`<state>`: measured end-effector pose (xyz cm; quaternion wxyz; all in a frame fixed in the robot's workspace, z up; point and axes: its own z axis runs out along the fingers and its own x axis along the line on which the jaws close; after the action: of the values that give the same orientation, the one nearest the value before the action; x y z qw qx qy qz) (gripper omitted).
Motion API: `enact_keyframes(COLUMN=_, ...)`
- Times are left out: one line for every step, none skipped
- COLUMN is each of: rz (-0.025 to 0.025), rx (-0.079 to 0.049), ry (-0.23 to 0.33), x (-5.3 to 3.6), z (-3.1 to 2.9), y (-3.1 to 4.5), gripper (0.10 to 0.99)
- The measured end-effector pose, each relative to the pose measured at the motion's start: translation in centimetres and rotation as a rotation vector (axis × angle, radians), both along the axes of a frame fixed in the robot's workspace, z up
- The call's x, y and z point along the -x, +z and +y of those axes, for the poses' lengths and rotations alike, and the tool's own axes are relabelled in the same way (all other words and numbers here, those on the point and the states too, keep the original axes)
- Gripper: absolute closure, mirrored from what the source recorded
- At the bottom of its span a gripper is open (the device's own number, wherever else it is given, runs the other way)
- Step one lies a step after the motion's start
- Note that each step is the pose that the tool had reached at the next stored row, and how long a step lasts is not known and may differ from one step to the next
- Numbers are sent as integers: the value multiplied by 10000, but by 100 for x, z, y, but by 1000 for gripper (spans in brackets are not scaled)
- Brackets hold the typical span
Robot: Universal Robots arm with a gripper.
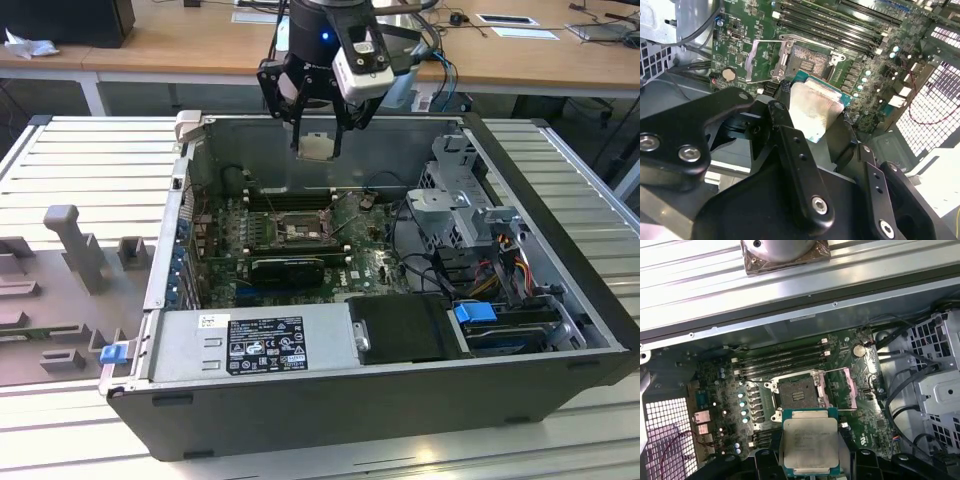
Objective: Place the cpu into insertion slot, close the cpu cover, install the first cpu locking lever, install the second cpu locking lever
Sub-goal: 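Place the cpu into insertion slot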
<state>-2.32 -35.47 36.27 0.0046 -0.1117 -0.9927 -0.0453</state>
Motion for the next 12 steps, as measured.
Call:
enact_keyframes(rz=0, rx=0, ry=-68, x=0, z=0, y=-1, gripper=557)
enact_keyframes(rz=0, rx=0, ry=-174, x=0, z=0, y=-2, gripper=557)
enact_keyframes(rz=-1, rx=2, ry=-288, x=0, z=0, y=-3, gripper=557)
enact_keyframes(rz=0, rx=5, ry=-453, x=0, z=0, y=-4, gripper=557)
enact_keyframes(rz=0, rx=6, ry=-563, x=0, z=0, y=-5, gripper=557)
enact_keyframes(rz=0, rx=8, ry=-778, x=0, z=0, y=-8, gripper=557)
enact_keyframes(rz=0, rx=7, ry=-1035, x=0, z=0, y=-11, gripper=557)
enact_keyframes(rz=0, rx=7, ry=-1242, x=0, z=0, y=-15, gripper=557)
enact_keyframes(rz=0, rx=7, ry=-1400, x=0, z=0, y=-18, gripper=557)
enact_keyframes(rz=1, rx=8, ry=-1483, x=0, z=0, y=-19, gripper=557)
enact_keyframes(rz=1, rx=8, ry=-1523, x=0, z=0, y=-21, gripper=557)
enact_keyframes(rz=1, rx=7, ry=-1538, x=0, z=0, y=-23, gripper=557)
